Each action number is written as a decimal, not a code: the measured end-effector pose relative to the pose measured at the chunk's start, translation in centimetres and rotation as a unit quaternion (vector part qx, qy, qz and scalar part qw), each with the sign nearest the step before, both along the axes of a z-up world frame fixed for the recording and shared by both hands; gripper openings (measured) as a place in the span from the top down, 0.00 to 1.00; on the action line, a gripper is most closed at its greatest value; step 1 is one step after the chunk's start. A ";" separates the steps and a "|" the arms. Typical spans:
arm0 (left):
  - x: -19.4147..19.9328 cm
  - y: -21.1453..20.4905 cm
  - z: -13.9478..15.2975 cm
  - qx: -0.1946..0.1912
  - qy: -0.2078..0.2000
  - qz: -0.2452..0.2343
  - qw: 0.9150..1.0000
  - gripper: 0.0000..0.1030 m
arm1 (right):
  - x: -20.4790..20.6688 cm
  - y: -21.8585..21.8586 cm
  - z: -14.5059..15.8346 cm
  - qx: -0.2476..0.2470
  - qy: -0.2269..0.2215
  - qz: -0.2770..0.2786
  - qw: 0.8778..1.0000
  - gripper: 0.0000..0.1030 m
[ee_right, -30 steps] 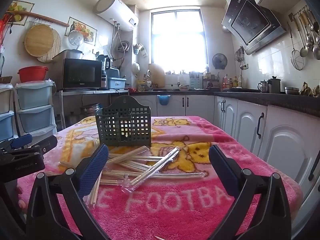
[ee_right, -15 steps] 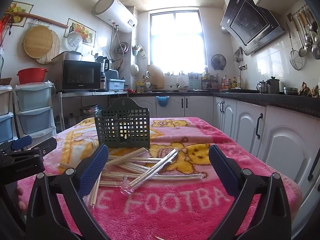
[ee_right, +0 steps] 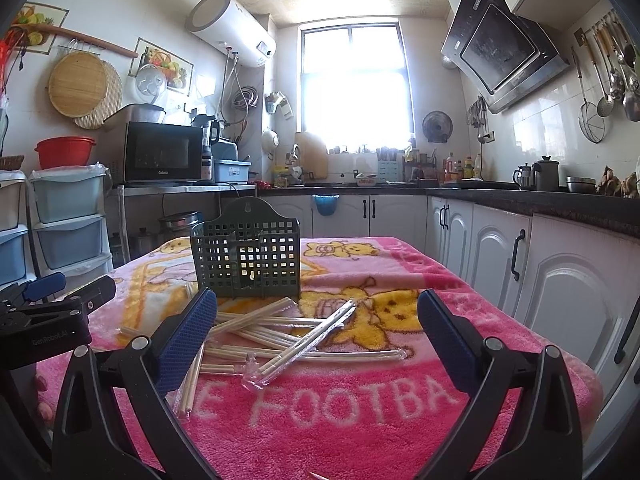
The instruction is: Organize utensils
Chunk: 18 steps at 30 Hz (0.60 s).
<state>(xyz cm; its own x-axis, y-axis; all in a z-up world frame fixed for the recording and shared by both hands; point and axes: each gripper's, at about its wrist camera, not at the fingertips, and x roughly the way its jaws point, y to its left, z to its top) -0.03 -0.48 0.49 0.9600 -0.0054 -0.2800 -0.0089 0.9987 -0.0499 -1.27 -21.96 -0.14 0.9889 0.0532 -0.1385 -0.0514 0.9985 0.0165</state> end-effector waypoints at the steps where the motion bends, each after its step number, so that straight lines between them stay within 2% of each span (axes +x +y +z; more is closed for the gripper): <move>1: 0.0 0.1 0.0 0.000 0.000 0.000 1.000 0.09 | 0.0 0.0 0.0 0.000 0.000 0.000 1.000 0.06; 18: -0.1 -0.5 0.2 0.000 0.001 -0.003 1.000 0.09 | -0.2 0.2 0.1 -0.001 0.001 0.000 1.000 0.06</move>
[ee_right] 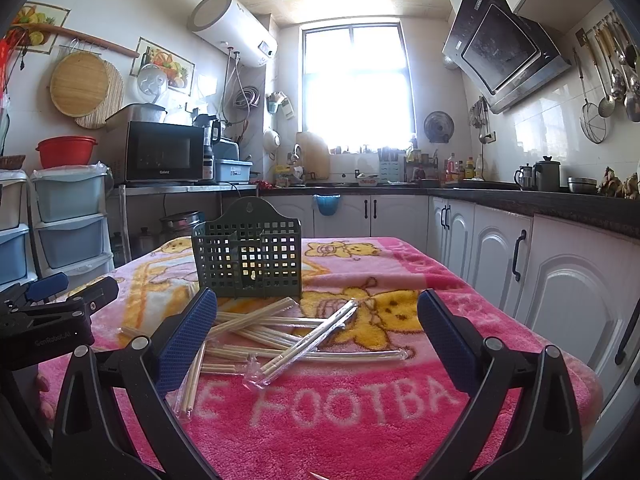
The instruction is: Organize utensils
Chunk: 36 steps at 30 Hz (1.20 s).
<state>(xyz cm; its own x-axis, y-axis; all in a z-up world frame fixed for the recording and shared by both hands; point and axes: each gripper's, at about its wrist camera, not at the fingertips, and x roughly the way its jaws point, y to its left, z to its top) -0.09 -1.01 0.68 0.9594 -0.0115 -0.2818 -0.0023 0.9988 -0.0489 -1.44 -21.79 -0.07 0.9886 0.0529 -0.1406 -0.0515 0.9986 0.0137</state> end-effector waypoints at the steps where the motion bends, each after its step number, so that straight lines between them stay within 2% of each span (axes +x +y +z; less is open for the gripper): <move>1: 0.0 0.0 0.0 0.000 0.000 0.001 1.000 0.09 | -0.1 0.1 0.0 0.000 0.000 0.001 1.000 0.06; 13: 0.2 0.4 -0.2 -0.017 0.008 0.004 1.000 0.09 | 1.2 0.5 0.5 -0.006 0.013 0.017 1.000 0.06; 26: 2.4 3.8 1.1 -0.035 0.025 0.022 0.999 0.09 | 3.9 1.6 2.2 -0.014 0.041 0.063 0.997 0.06; 36: 5.0 4.3 3.1 -0.038 0.041 -0.015 0.998 0.09 | 6.1 1.8 3.5 -0.011 0.059 0.073 0.995 0.06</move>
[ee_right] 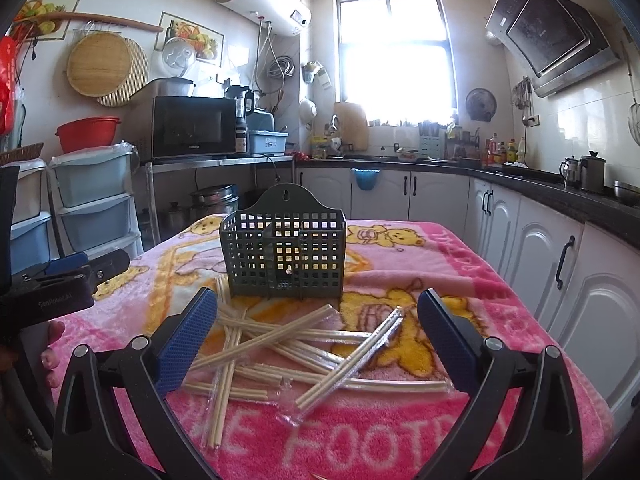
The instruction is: Organize utensils
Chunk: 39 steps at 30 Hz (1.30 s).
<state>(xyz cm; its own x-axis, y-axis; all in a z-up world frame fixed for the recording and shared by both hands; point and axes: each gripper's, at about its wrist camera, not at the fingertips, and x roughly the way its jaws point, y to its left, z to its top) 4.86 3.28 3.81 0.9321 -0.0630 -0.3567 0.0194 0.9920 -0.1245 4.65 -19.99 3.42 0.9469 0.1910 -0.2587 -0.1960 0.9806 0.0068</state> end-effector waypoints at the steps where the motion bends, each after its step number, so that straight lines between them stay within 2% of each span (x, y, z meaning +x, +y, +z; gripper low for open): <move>1: 0.4 -0.1 0.2 -0.001 0.003 -0.003 1.000 0.09 | 0.2 -0.1 0.3 0.000 -0.001 -0.001 1.000 0.06; 14: 7.2 1.2 1.8 -0.014 0.067 -0.025 0.997 0.09 | 4.6 -0.6 1.1 -0.008 0.054 0.006 0.999 0.06; 19: 10.3 2.9 1.2 -0.038 0.103 -0.028 0.994 0.10 | 7.3 -0.1 0.6 -0.005 0.103 0.015 0.995 0.06; 23: 12.9 3.8 0.4 -0.038 0.138 -0.025 0.989 0.10 | 9.8 0.3 -0.1 0.001 0.145 0.022 0.989 0.06; 27: 15.3 4.9 -0.9 -0.049 0.173 -0.031 0.983 0.10 | 11.9 0.5 -0.9 0.010 0.184 0.022 0.983 0.06; 32: 18.1 6.4 -2.9 -0.081 0.213 -0.029 0.973 0.11 | 14.0 1.4 -1.7 -0.012 0.205 0.015 0.978 0.06; 35: 19.8 7.1 -4.2 -0.119 0.242 -0.036 0.962 0.20 | 14.9 1.6 -2.2 -0.011 0.219 0.015 0.975 0.10; 37: 20.8 7.1 -5.0 -0.141 0.259 -0.045 0.955 0.29 | 15.6 1.6 -2.7 -0.013 0.233 0.012 0.972 0.18; 39: 21.5 6.9 -5.5 -0.153 0.269 -0.049 0.950 0.38 | 16.4 1.5 -3.1 -0.003 0.250 0.015 0.968 0.21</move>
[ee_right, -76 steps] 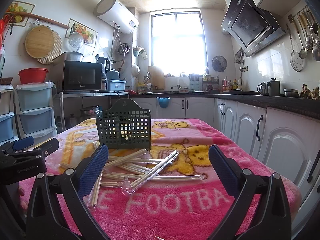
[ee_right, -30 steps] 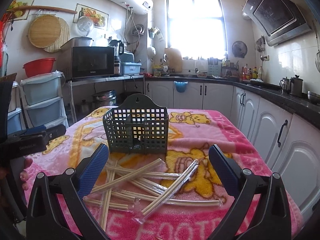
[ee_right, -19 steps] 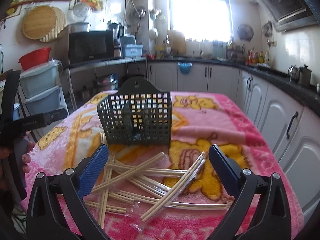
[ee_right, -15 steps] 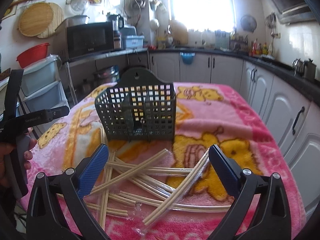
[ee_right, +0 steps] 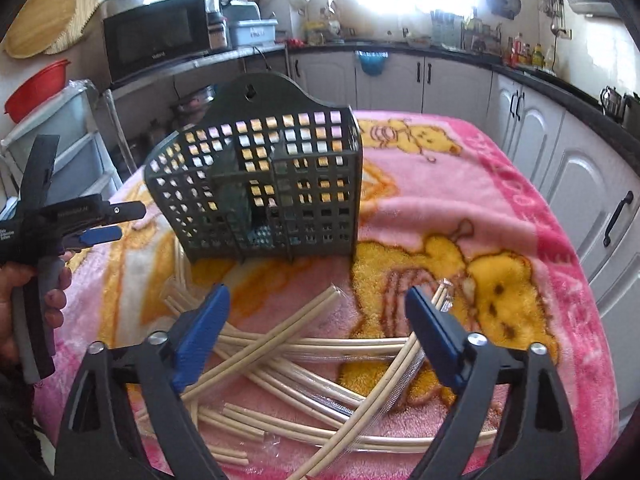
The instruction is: Organize utensils
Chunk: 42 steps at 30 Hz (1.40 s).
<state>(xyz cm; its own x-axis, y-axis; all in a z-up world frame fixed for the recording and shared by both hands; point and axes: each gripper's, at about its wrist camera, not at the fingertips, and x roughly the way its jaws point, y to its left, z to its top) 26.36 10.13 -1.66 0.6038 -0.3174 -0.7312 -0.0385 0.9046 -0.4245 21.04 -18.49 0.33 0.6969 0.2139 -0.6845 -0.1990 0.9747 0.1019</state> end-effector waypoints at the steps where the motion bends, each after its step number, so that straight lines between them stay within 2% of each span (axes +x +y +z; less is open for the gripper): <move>1: 0.4 -0.3 -0.3 -0.007 0.007 -0.006 1.000 0.40 | 0.3 -0.1 -0.2 0.004 0.007 -0.001 1.000 0.23; 4: 1.6 -0.8 -1.2 -0.037 0.028 -0.014 0.999 0.47 | 1.2 -0.6 -0.8 0.020 0.030 -0.009 0.999 0.28; 9: 3.0 -1.0 -2.3 -0.074 0.051 -0.004 0.996 0.50 | 2.4 -1.1 -2.1 0.057 0.077 -0.015 0.995 0.35; 12: 3.9 -0.8 -3.0 -0.096 0.066 0.002 0.993 0.56 | 3.0 -1.1 -2.7 0.077 0.101 -0.013 0.992 0.40; 13: 4.1 -0.7 -3.1 -0.100 0.069 0.003 0.993 0.60 | 3.3 -1.2 -2.9 0.086 0.112 -0.011 0.990 0.42; 19: 4.6 -0.2 -3.7 -0.108 0.070 0.008 0.992 0.70 | 4.1 -1.2 -3.8 0.128 0.148 -0.009 0.981 0.53; 25: 4.9 0.2 -4.3 -0.108 0.067 0.012 0.992 0.80 | 4.5 -1.7 -4.3 0.153 0.161 -0.015 0.975 0.59; 29: 5.2 0.2 -4.4 -0.099 0.067 0.013 0.993 0.90 | 5.0 -2.7 -4.7 0.173 0.172 -0.019 0.970 0.66; 33: 5.2 0.5 -4.6 -0.105 0.060 0.006 0.993 0.98 | 5.4 -3.0 -5.0 0.186 0.177 -0.014 0.966 0.81; 37: 4.5 1.0 -4.0 -0.109 0.043 0.002 0.993 0.98 | 5.3 -2.9 -4.1 0.191 0.159 0.008 0.969 0.90; 42: 3.3 2.5 -2.1 -0.107 0.007 0.010 0.994 0.98 | 4.7 -2.1 -2.3 0.187 0.125 0.034 0.974 0.92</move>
<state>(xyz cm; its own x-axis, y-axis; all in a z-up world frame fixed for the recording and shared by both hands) 29.68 12.60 -3.74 0.6021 -0.4551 -0.6561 -0.0624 0.7924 -0.6069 25.71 -20.59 -2.00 0.4940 0.5200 -0.6968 -0.1847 0.8459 0.5003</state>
